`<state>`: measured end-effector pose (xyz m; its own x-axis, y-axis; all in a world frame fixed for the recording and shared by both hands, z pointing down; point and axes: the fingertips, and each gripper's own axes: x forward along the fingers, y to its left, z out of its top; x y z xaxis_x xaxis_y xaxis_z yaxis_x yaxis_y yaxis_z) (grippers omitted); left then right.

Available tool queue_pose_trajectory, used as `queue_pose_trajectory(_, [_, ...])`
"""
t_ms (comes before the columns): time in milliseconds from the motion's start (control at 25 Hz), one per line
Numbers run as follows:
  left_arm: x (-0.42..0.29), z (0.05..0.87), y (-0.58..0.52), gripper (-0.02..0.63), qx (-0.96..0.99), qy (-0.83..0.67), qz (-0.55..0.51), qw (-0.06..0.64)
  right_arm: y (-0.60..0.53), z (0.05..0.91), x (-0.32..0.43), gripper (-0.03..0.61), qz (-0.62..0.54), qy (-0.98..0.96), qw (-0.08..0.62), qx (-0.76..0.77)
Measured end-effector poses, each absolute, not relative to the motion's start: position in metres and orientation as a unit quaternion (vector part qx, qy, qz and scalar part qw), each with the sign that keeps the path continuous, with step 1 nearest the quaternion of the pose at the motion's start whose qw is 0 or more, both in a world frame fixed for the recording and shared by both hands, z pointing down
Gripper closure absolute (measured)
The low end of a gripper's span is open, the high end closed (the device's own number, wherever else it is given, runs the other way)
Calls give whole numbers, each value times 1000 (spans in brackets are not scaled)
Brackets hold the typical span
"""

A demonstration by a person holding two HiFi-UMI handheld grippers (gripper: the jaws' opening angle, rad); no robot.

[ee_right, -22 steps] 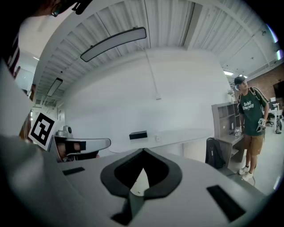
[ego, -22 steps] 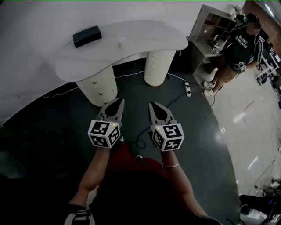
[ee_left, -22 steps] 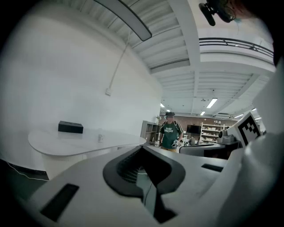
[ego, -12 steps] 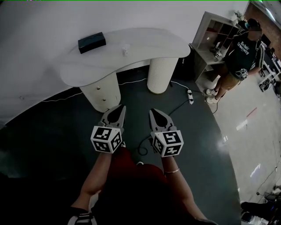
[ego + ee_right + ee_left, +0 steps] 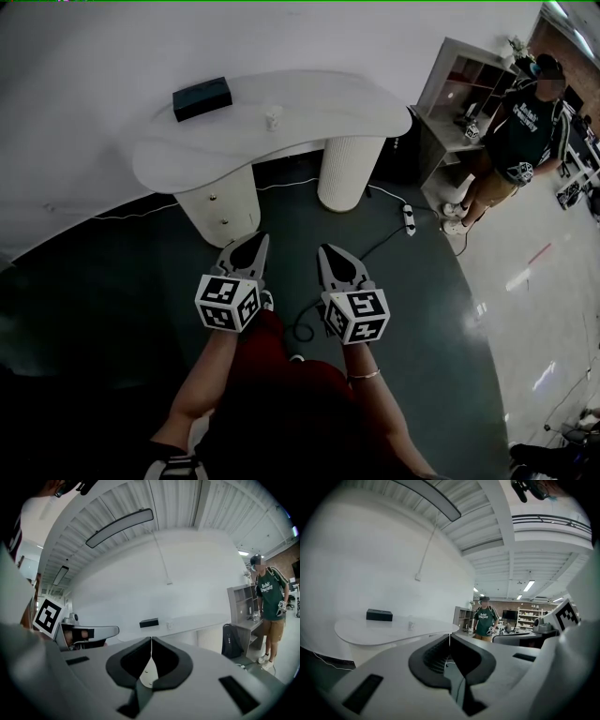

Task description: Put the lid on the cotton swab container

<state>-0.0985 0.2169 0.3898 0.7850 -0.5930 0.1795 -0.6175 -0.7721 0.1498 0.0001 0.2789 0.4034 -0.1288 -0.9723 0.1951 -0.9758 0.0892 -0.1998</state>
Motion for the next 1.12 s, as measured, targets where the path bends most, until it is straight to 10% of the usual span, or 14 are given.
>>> queue_pose_trajectory(1120, [-67, 424, -9, 586, 942, -298, 90, 127, 61, 432, 21, 561, 181, -722, 38, 667])
